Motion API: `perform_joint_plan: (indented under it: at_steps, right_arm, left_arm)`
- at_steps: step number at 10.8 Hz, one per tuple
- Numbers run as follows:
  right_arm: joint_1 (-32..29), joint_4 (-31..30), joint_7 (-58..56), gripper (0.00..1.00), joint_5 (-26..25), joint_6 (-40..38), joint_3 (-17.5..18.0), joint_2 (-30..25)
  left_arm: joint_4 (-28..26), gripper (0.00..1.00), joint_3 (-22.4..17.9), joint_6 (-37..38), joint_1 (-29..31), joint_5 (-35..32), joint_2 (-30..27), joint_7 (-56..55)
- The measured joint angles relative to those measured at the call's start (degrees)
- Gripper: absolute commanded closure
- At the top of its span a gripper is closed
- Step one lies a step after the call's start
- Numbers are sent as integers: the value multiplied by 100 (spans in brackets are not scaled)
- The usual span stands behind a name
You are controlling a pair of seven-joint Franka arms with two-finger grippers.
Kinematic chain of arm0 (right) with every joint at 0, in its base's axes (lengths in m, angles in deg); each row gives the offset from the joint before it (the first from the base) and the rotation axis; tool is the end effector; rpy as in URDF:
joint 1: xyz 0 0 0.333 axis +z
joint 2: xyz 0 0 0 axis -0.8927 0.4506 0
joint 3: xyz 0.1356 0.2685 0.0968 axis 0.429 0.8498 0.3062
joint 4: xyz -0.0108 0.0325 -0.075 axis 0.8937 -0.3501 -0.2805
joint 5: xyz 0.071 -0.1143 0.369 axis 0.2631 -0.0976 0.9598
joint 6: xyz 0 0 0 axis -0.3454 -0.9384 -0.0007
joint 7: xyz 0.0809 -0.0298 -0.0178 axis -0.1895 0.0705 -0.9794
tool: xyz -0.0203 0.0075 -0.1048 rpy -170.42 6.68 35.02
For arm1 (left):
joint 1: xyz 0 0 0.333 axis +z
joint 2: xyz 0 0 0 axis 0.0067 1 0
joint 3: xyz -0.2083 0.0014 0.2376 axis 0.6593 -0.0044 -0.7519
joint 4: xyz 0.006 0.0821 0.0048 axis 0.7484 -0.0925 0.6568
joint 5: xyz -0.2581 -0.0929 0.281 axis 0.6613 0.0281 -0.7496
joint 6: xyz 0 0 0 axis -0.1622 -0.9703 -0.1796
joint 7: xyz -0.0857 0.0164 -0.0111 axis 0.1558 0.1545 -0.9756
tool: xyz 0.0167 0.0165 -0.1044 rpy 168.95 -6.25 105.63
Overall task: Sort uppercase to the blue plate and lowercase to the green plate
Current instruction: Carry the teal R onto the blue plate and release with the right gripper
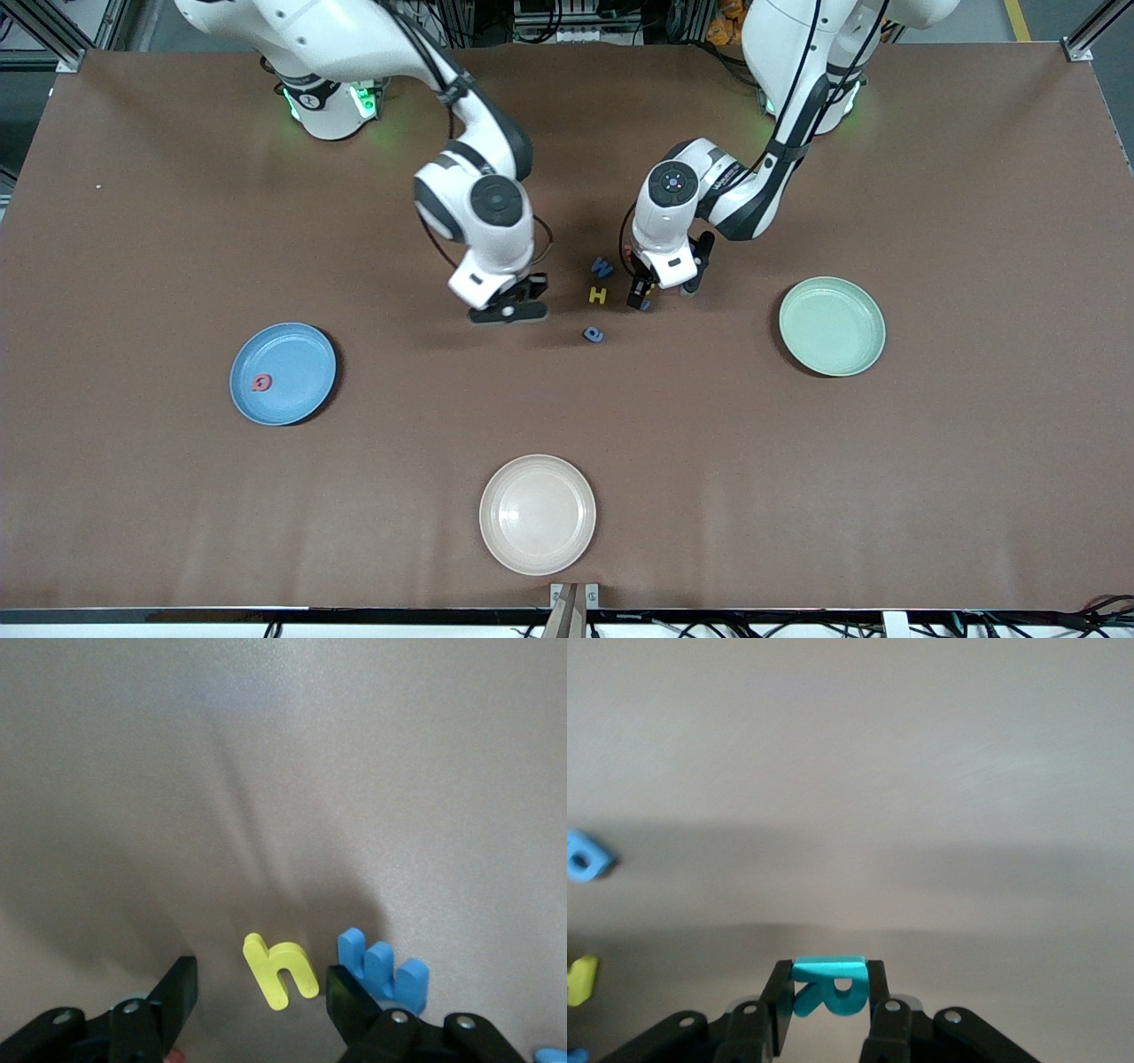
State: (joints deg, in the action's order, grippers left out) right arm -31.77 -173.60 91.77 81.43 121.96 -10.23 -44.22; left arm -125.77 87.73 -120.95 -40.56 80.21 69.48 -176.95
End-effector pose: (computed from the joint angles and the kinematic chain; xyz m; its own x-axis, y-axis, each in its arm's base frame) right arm 0.5141 0.3938 0.2765 0.9957 0.0890 -0.0250 0.0906 -0.9933 0.0722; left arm 0.4084 -0.3919 0.1677 0.3791 0.9250 -0.0241 0.9252 -0.3785 0.0252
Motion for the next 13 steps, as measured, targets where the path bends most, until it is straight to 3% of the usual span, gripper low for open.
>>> perform_joint_plan:
  at_steps: [2, 8, 10, 13]
  right_arm:
    - [-597, -11, -908, 100, 170, -609, -106, -354]
    - [-912, -72, -2700, 100, 491, -729, -1399, -386]
    - [-1054, -77, -2964, 100, 502, -736, -1539, -384]
    - [-1321, -149, -3282, 99, 498, -745, -1564, -301]
  left_arm:
    - [-2, 44, -2, 6, -8, -3, 1, 0]
    - [34, 74, -4, -11, -27, -253, -3, -22]
    - [36, 87, -4, -8, -28, -306, -6, -22]
    - [34, 91, -2, -7, -40, -543, -9, -24]
